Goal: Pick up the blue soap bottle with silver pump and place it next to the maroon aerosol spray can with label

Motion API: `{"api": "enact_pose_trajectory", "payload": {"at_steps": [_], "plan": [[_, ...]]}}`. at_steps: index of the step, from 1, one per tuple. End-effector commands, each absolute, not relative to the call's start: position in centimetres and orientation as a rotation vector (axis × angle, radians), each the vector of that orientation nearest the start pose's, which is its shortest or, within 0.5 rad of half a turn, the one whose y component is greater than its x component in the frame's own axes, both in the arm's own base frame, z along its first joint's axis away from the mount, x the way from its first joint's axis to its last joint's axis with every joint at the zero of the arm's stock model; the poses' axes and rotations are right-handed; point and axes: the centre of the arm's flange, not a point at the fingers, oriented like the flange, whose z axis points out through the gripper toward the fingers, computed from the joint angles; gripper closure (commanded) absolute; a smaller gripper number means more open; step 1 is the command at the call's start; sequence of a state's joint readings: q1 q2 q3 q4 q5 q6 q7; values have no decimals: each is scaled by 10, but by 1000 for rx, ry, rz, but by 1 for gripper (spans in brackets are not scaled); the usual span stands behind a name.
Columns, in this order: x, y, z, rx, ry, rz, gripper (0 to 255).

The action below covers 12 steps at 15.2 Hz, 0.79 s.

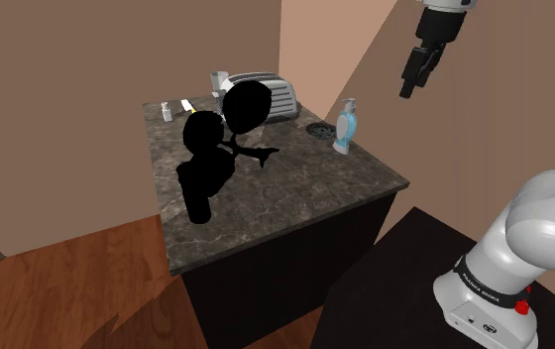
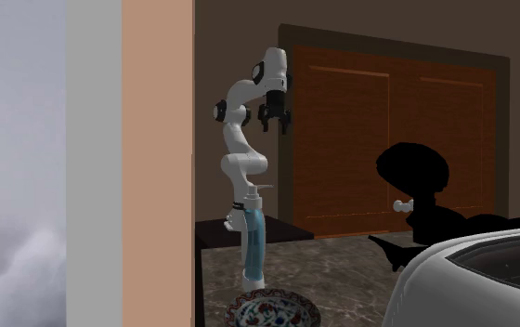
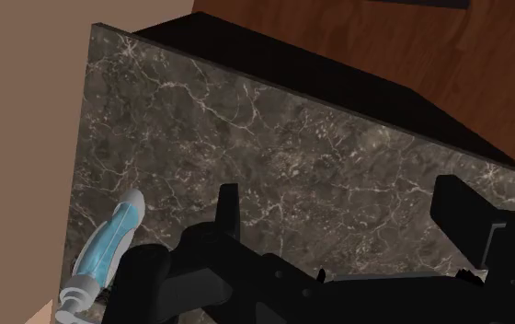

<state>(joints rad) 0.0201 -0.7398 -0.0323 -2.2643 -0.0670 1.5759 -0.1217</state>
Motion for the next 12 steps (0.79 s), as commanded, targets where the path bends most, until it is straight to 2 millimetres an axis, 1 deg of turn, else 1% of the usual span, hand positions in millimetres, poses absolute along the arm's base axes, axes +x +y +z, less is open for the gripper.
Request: {"api": "enact_pose_trajectory", "payload": {"at_steps": [1,12], "plan": [[321,-15,620,-3184,-185,-77,0],[388,-94,534,-3210,-183,-251,0]]}}
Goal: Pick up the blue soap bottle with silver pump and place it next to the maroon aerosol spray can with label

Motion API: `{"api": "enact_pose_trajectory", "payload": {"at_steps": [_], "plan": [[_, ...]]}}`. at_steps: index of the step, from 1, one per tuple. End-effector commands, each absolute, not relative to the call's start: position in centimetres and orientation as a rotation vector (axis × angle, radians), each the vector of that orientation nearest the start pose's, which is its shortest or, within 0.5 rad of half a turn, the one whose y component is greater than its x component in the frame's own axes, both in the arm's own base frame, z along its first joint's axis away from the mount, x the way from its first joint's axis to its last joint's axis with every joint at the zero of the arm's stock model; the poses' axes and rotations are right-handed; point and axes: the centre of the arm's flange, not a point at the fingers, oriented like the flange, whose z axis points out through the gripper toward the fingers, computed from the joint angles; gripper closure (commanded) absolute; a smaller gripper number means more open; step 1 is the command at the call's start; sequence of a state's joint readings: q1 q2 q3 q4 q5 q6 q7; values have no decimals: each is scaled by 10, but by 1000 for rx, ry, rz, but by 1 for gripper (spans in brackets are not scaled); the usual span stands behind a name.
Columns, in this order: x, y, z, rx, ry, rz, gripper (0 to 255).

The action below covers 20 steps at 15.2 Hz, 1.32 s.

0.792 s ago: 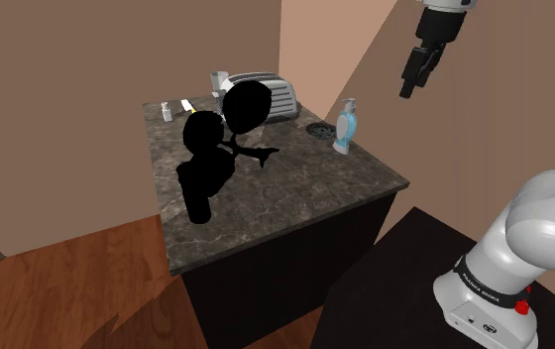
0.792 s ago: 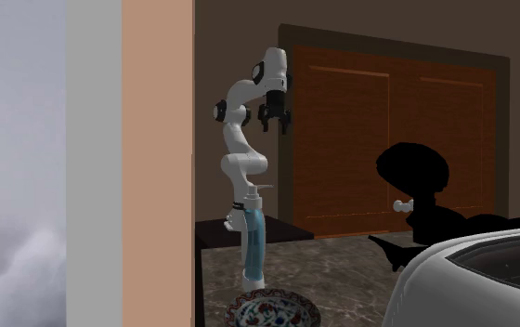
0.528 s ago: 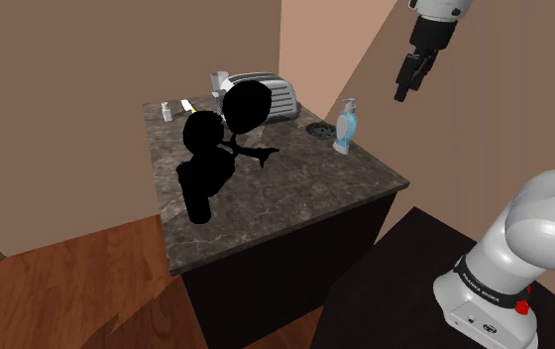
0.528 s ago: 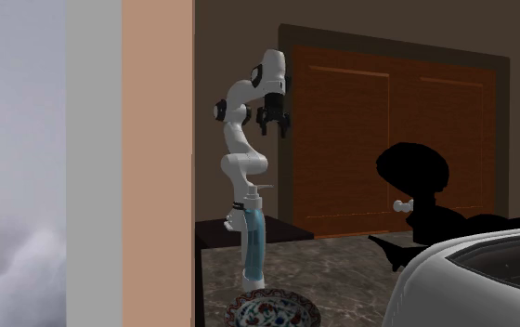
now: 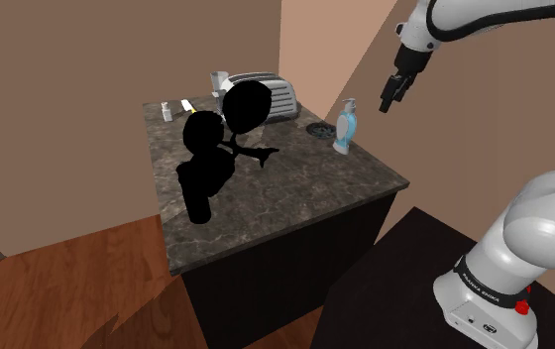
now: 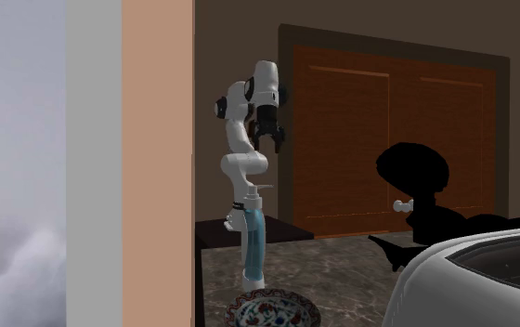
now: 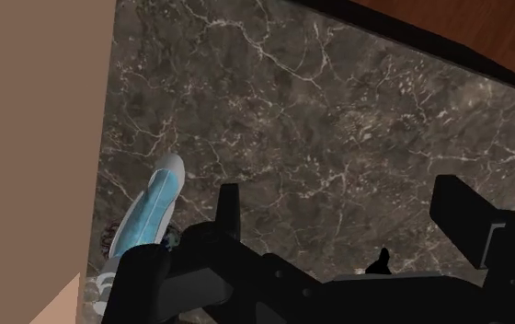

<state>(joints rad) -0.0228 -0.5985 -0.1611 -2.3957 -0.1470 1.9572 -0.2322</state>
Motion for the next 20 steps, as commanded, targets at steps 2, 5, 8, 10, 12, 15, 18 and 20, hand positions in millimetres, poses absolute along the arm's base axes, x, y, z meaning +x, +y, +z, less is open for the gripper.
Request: {"api": "enact_pose_trajectory", "payload": {"at_steps": [2,5,8,10,12,15,18,20], "plan": [[401,-109,520,-3214,-183,-283,0],[422,-131,499,-3219,-182,-331,0],[442,-154,479,-3223,-182,-380,0],[457,-169,465,-3226,-181,-412,0],[471,-184,453,-3228,-181,-445,0],[494,-207,434,-3230,-180,-494,0],[516,-229,417,-3232,-179,-543,0],[532,-245,406,-3233,-179,-576,0]]}}
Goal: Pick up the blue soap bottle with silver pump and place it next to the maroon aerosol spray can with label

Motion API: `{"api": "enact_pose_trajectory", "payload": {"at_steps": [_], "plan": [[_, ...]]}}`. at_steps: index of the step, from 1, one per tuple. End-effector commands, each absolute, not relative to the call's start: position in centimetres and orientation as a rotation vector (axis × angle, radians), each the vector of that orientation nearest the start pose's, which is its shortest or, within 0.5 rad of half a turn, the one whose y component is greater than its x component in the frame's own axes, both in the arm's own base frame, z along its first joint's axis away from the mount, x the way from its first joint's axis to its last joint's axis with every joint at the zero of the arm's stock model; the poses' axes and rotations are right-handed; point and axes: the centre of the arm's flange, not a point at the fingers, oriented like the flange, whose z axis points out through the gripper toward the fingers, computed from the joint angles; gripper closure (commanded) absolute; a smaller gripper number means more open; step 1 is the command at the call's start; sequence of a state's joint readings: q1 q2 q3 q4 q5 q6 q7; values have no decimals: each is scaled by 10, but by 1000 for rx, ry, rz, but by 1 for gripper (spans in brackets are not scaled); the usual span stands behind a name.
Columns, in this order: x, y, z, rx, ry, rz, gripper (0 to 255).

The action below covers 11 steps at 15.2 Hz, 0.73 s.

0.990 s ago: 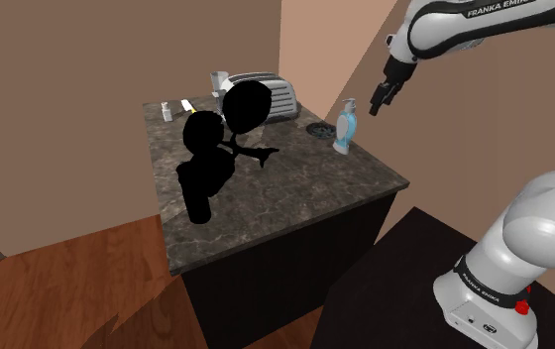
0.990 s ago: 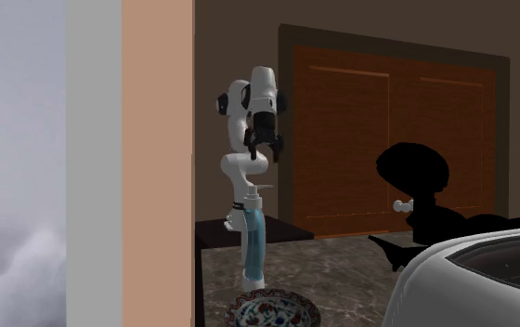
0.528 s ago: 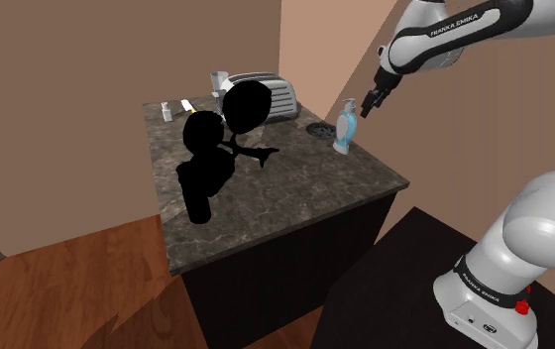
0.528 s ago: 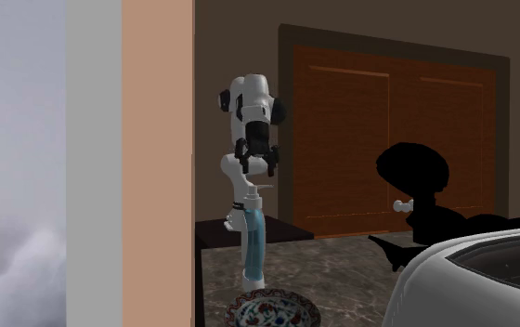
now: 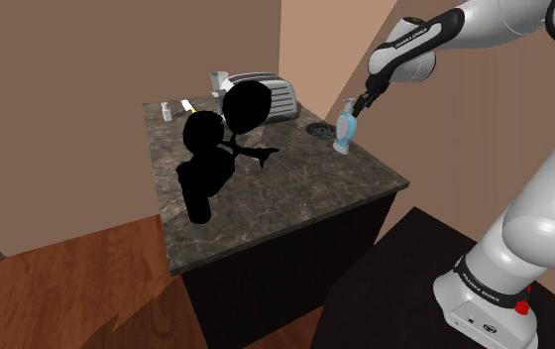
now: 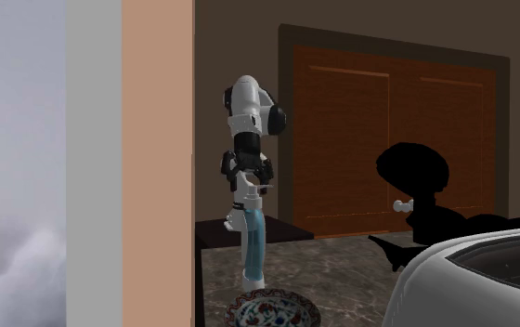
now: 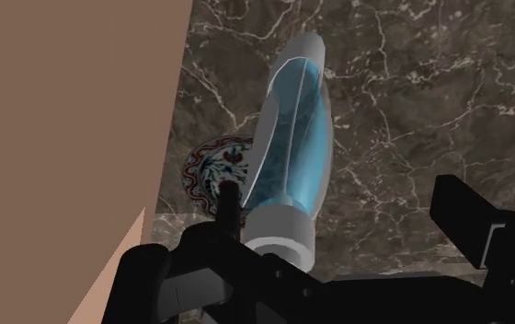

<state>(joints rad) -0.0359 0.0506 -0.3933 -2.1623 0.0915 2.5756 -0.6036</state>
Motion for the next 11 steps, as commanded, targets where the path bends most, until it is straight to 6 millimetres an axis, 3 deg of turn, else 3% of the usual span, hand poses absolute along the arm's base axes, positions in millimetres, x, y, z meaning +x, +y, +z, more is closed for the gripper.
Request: {"api": "enact_pose_trajectory", "payload": {"at_steps": [1,8,11], "plan": [[538,-251,401,-3233,-179,-589,0],[551,-256,367,-3233,-179,-589,0],[552,-256,364,-3233,-179,-589,0]]}}
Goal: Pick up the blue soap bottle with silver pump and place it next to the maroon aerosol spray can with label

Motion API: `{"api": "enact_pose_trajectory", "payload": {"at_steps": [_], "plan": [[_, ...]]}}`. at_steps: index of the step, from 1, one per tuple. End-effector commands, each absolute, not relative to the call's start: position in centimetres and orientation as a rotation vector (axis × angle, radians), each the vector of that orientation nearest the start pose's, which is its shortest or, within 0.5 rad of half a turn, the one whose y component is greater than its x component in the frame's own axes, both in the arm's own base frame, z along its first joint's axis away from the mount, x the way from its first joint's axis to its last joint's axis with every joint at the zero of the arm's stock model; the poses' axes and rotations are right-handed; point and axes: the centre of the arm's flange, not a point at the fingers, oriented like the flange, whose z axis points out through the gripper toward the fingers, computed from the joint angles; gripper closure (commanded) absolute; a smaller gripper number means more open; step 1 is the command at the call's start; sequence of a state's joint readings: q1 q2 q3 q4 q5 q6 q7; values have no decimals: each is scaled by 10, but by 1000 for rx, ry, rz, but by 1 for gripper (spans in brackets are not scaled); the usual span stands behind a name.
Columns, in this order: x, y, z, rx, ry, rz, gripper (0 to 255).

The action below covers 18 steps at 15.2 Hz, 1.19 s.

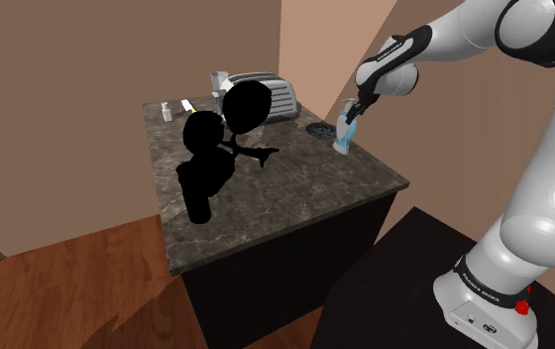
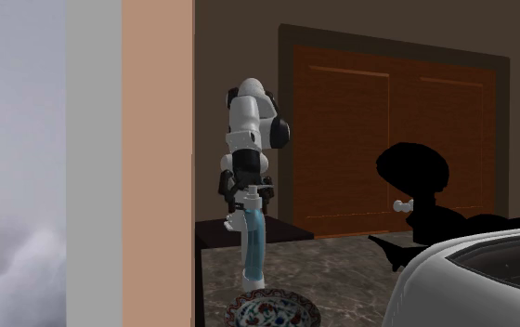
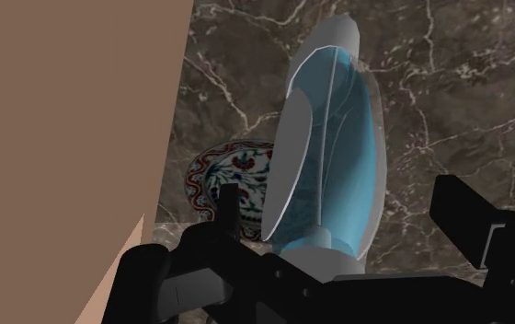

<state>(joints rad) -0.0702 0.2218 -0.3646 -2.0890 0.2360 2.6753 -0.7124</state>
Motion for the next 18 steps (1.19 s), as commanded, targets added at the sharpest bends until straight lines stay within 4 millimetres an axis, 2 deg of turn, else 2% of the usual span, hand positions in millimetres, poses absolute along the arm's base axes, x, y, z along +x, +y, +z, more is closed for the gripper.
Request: {"api": "enact_pose_trajectory", "payload": {"at_steps": [1,5,6,15,18], "plan": [[552,-256,364,-3233,-179,-589,0],[552,-256,364,-3233,-179,-589,0],[552,-256,364,-3233,-179,-589,255],[552,-256,364,-3233,-179,-589,255],[552,-256,380,-3233,-179,-589,255]]}}
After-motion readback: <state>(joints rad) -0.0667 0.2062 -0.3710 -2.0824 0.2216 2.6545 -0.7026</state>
